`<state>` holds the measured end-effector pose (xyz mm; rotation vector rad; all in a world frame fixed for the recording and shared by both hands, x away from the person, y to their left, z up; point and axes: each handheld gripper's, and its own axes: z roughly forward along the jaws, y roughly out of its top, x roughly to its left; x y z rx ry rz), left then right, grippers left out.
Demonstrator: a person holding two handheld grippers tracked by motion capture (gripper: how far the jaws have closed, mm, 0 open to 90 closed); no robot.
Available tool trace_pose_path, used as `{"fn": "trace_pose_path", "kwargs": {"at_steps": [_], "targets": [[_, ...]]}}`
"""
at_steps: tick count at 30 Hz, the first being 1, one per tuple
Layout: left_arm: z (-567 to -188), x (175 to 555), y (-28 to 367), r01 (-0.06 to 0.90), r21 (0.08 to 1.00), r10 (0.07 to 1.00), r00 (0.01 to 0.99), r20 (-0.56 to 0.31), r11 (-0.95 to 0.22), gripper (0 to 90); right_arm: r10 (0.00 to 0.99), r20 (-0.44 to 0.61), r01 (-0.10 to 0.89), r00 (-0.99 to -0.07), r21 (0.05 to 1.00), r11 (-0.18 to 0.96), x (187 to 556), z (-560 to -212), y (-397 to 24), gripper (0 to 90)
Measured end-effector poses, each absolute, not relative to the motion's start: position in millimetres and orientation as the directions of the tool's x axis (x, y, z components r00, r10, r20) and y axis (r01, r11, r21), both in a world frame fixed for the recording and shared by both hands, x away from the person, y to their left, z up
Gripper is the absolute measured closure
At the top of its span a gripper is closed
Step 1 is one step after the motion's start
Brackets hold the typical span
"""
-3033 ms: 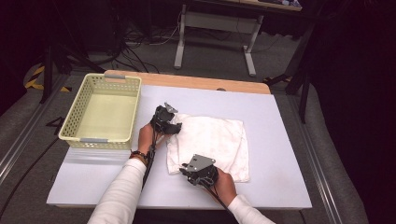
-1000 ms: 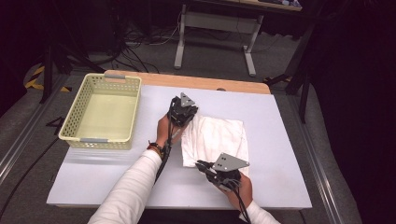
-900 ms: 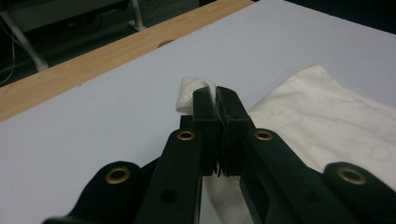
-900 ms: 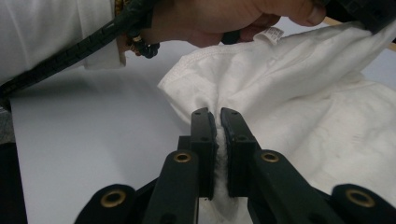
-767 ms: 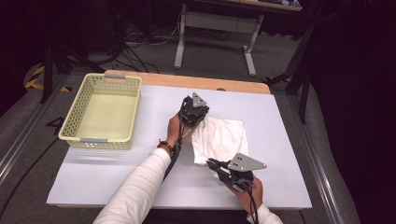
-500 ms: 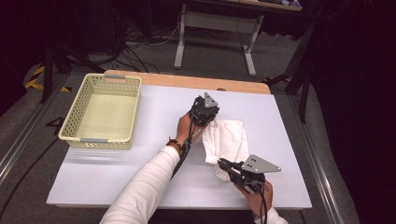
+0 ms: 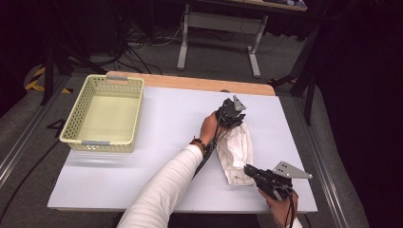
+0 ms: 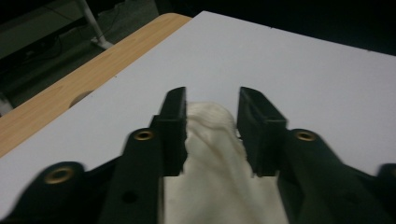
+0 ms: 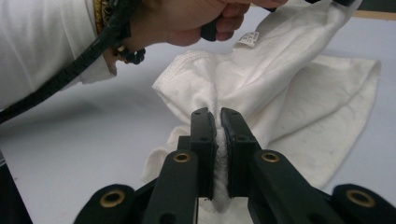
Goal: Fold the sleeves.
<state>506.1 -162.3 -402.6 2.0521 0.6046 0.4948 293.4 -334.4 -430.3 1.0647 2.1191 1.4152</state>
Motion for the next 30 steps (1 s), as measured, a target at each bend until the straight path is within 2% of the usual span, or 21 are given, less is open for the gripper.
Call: {"fn": "trace_pose_path", "kwargs": {"at_steps": [1, 3, 4, 5, 7, 8, 11, 15, 20, 23, 25, 28, 30], "targets": [[-402, 505, -161, 0.234, 0.852, 0.592, 0.799, 0.106, -0.468, 57.2, 0.762, 0.106, 0.393, -0.638, 0.896, 0.204, 293, -432, -336, 84.7], [-401, 504, -155, 0.251, 0.852, 0.600, 0.795, 0.090, -0.460, 45.2, 0.766, 0.106, 0.406, -0.635, 0.889, 0.214, 294, -435, -339, 83.7], [-401, 502, -149, 0.249, 0.857, 0.601, 0.795, 0.086, -0.451, 43.1, 0.769, 0.106, 0.416, -0.631, 0.882, 0.220, 294, -437, -339, 81.2], [-401, 499, -143, 0.247, 0.862, 0.600, 0.796, 0.080, -0.443, 43.0, 0.772, 0.096, 0.419, -0.628, 0.878, 0.232, 294, -438, -339, 75.7], [-401, 493, -130, 0.241, 0.863, 0.593, 0.801, 0.081, -0.444, 39.9, 0.781, 0.091, 0.439, -0.618, 0.864, 0.247, 296, -441, -338, 52.8], [-402, 489, -124, 0.232, 0.862, 0.583, 0.808, 0.087, -0.451, 38.4, 0.796, 0.078, 0.450, -0.600, 0.855, 0.256, 297, -441, -337, 45.2], [-410, 474, -106, 0.199, 0.851, 0.549, 0.827, 0.120, -0.485, 37.0, 0.815, 0.031, 0.439, -0.579, 0.854, 0.279, 297, -439, -335, 37.5], [-427, 462, -85, 0.225, 0.830, 0.503, 0.861, 0.076, -0.510, 35.3, 0.816, -0.018, 0.402, -0.578, 0.863, 0.304, 299, -434, -331, 36.3], [-448, 460, -82, 0.268, 0.791, 0.471, 0.882, 0.028, -0.550, 32.5, 0.809, -0.097, 0.374, -0.580, 0.850, 0.370, 309, -428, -317, 38.3], [-454, 457, -89, 0.276, 0.776, 0.464, 0.886, 0.023, -0.566, 31.4, 0.804, -0.126, 0.379, -0.580, 0.832, 0.404, 319, -427, -310, 40.3], [-456, 457, -93, 0.266, 0.768, 0.470, 0.881, 0.051, -0.582, 31.4, 0.803, -0.123, 0.382, -0.583, 0.831, 0.404, 326, -426, -308, 42.4], [-456, 456, -96, 0.280, 0.756, 0.486, 0.872, 0.056, -0.592, 33.1, 0.815, -0.144, 0.391, -0.562, 0.822, 0.415, 337, -425, -306, 42.1], [-457, 456, -97, 0.291, 0.748, 0.491, 0.870, 0.053, -0.597, 41.1, 0.816, -0.148, 0.391, -0.559, 0.821, 0.416, 342, -424, -304, 43.8]]}}
